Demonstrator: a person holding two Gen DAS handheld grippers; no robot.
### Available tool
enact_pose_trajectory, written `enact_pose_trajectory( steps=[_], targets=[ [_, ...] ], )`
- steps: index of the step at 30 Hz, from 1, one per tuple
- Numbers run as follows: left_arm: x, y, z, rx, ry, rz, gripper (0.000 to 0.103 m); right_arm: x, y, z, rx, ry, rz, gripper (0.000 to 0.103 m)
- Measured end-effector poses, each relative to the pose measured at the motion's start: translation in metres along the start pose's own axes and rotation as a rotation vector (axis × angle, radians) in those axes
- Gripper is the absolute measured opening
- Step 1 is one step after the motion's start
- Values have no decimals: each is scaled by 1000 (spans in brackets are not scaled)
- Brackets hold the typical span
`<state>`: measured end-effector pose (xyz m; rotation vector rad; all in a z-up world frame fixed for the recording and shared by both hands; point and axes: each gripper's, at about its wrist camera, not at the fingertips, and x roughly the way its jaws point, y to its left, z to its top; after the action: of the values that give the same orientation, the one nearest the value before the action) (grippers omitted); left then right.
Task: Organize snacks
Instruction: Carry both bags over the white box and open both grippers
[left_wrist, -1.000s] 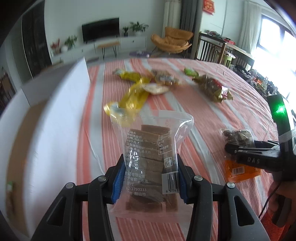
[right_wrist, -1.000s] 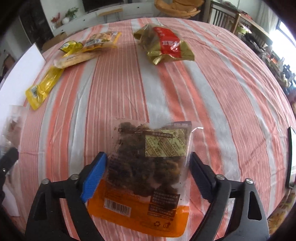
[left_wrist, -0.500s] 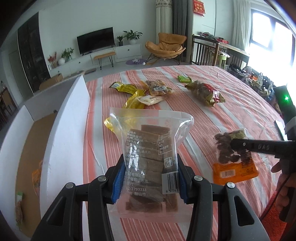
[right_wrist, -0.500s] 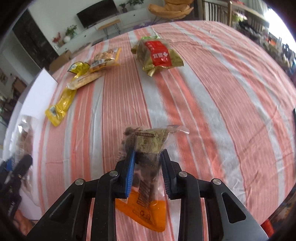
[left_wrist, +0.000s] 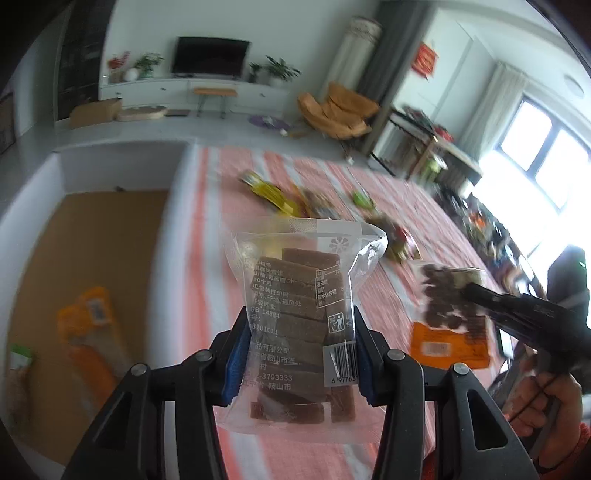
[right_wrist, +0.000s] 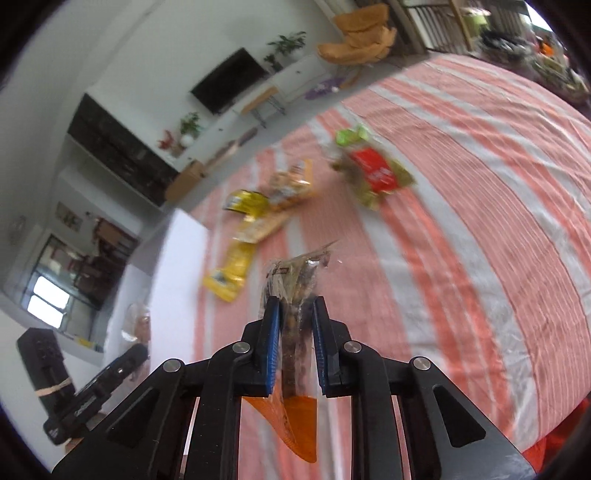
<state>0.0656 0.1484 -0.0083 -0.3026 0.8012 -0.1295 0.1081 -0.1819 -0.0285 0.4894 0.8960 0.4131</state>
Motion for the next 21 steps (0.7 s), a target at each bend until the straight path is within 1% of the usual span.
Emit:
enact_pose_trajectory(
  steps=[1, 2, 3, 5, 7, 8, 9, 10, 11, 12, 13, 14, 15, 16, 18, 19, 21],
  targets=[
    [-9, 11, 3, -14, -14, 17, 48, -5, 16, 2, -16, -7, 40, 17],
    [-25, 29, 8, -35, -38, 54, 48, -8, 30, 4, -33, -13, 72, 17],
    [-35, 41, 9, -47, -53, 85, 48, -12, 54, 7, -60, -20, 121, 17],
    [-58, 69, 10, -69, -80, 171, 48, -15, 88, 9, -100, -15, 200, 17],
    [-79, 98, 5, -90, -92, 271, 49, -8, 135, 5, -157, 25, 289, 17],
    [-86, 110, 2, -104, -94, 305, 49, -4, 149, 1, -177, 42, 315, 17],
    [-95, 127, -3, -134, -92, 362, 54, 7, 178, -8, -212, 79, 361, 17],
    [-98, 139, -8, -155, -90, 394, 59, 13, 191, -13, -228, 103, 383, 17],
    [-104, 158, -14, -195, -82, 440, 77, 27, 211, -23, -248, 145, 417, 18],
    [-107, 169, -18, -225, -78, 468, 92, 43, 225, -33, -256, 186, 442, 25],
    [-111, 178, -22, -255, -83, 492, 94, 63, 240, -44, -267, 233, 447, 42],
    [-115, 187, -27, -285, -96, 513, 94, 83, 250, -54, -283, 279, 440, 56],
    [-119, 193, -32, -310, -105, 523, 94, 95, 253, -60, -288, 304, 435, 68],
    [-119, 196, -36, -322, -110, 522, 94, 108, 252, -65, -280, 329, 415, 68],
    [-119, 193, -39, -321, -124, 500, 94, 115, 239, -67, -270, 333, 395, 68],
    [-117, 188, -41, -312, -126, 489, 94, 113, 224, -63, -277, 303, 366, 68],
    [-104, 170, -38, -278, -119, 428, 94, 107, 200, -58, -312, 235, 279, 68]
  ],
)
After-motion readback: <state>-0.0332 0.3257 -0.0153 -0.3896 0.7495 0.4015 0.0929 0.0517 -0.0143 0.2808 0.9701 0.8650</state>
